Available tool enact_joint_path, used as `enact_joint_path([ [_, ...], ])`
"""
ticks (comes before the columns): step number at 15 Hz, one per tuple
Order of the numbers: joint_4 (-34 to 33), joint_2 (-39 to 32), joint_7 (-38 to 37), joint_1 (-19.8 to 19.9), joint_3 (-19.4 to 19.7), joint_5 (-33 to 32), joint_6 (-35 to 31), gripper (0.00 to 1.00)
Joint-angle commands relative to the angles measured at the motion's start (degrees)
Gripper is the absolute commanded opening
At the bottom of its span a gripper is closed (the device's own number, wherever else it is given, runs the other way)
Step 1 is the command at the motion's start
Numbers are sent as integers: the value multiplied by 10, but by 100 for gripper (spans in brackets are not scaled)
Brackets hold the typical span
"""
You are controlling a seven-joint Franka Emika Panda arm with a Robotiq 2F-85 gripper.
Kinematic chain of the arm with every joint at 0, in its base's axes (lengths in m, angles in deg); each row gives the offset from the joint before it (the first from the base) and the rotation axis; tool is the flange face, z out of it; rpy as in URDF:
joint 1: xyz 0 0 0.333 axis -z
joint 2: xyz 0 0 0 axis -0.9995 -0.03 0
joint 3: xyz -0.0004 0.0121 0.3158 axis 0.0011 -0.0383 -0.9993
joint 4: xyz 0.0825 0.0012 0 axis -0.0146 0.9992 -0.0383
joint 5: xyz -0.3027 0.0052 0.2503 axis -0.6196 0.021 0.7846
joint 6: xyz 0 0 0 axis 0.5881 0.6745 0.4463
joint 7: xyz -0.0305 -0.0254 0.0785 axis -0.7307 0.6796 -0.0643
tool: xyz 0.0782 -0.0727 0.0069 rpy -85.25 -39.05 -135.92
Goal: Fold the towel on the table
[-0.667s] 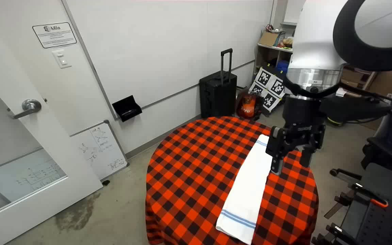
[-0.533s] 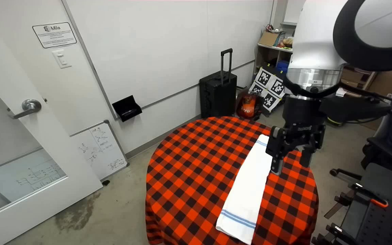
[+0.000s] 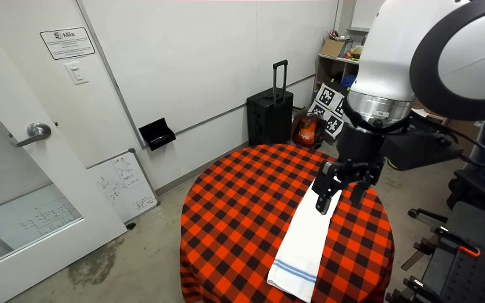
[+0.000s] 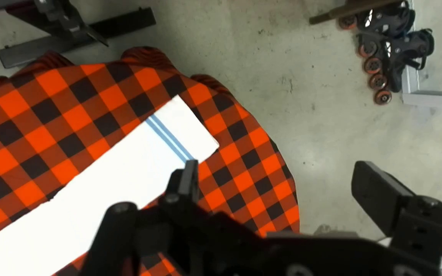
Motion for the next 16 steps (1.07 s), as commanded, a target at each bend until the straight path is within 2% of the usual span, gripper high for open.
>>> enact_joint_path([
  [1,21,-18,-26,4,-18,-35,-103,100],
  [2,12,-9,-6,-6,-2,-15,-59,100],
  [4,19,-17,-11,-6,-6,-27,-87,100],
  [9,20,-18,-12,-6,-6,-30,-92,100],
  [11,14,-34,-39,7,-24,-93,-90,100],
  [16,-16,-132,-132,24,-75,-332,-92,100],
])
